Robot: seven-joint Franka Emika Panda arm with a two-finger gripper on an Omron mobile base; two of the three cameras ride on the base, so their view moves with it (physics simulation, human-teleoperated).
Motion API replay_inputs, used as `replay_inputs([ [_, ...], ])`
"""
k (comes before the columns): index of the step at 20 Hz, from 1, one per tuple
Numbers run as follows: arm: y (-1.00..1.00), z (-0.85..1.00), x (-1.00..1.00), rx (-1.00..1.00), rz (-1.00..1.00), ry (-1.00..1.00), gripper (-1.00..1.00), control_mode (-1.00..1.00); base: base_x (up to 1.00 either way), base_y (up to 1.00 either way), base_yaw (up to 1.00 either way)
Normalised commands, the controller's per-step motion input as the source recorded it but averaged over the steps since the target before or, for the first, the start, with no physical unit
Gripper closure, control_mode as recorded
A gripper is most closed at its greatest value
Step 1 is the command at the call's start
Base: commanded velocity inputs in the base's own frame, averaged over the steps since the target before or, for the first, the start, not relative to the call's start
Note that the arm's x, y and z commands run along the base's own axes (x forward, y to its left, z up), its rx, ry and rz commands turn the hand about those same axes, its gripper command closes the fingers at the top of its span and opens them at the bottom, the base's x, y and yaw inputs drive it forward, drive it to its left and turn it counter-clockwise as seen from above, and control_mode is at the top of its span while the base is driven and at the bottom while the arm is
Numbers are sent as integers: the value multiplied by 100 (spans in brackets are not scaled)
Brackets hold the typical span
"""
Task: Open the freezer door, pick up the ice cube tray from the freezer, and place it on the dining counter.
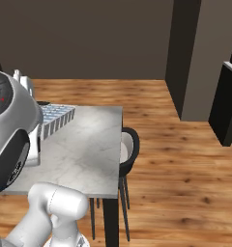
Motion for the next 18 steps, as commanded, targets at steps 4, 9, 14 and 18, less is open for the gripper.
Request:
replay_inputs([
  [4,14,-54,68,0,9,3,100,-100,0,0,0],
  [9,28,-82,99,-1,9,9,100,-100,0,0,0],
  [14,24,-89,100,-1,9,8,100,-100,0,0,0],
  [18,37,-85,99,-2,9,2,100,-100,0,0,0],
])
